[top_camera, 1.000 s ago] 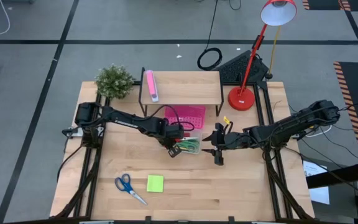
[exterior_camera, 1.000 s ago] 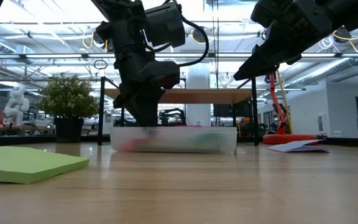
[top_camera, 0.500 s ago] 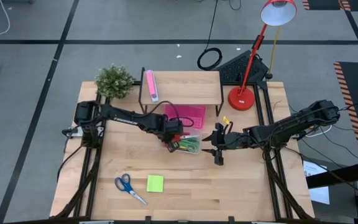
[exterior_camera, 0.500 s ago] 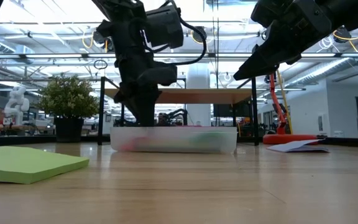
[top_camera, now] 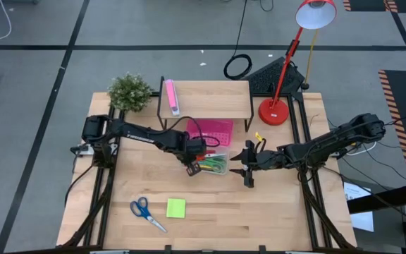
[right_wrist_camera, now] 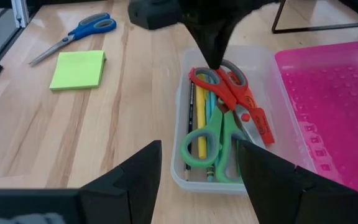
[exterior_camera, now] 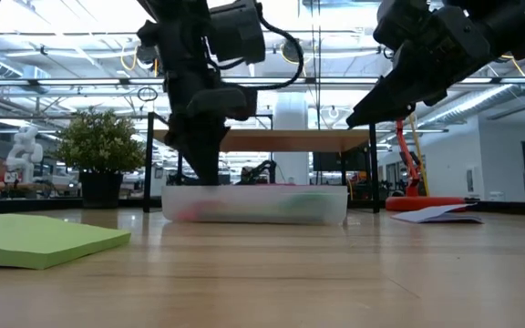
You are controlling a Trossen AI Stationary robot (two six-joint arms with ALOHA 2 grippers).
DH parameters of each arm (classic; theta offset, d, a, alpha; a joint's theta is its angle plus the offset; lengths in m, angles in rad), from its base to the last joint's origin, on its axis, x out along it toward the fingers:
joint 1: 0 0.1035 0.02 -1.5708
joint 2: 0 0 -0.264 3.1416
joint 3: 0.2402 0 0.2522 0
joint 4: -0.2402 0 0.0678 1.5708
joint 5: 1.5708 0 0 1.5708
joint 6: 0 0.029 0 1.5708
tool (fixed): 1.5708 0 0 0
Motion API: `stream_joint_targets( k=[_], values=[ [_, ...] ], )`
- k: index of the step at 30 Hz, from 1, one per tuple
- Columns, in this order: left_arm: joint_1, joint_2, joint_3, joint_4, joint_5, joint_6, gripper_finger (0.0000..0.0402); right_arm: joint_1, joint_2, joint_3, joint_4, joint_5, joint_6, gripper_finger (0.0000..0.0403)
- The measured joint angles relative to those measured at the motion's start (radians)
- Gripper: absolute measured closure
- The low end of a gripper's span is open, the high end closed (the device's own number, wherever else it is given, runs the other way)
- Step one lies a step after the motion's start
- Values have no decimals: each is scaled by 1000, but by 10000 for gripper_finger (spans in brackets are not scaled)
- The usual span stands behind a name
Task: Pack school essentials
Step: Put the red scissors into the supply box
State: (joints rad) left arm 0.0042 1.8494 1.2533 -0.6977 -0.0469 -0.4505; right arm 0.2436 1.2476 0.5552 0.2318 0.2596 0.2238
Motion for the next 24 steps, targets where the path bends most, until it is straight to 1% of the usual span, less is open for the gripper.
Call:
stream_joint_targets(
  k=[4, 8, 12, 17, 21, 24],
  values=[
    [13, 5, -5, -7, -3, 5, 398, 0, 0, 0, 5, 0, 0, 200],
    [27, 4, -4, -8, 0, 17, 391, 0, 0, 0, 4, 0, 0, 200],
    [31, 4, -4, -2, 73, -2, 398, 0, 0, 0, 4, -1, 0, 200],
    [7, 14, -4, 11, 77, 0, 393, 0, 0, 0, 4, -2, -3, 200],
    [19, 35, -5, 14, 67, -1, 399, 0, 0, 0, 4, -2, -7, 200],
    [27, 40, -4, 13, 49, 1, 395, 0, 0, -1, 2, -2, -7, 200]
  ],
)
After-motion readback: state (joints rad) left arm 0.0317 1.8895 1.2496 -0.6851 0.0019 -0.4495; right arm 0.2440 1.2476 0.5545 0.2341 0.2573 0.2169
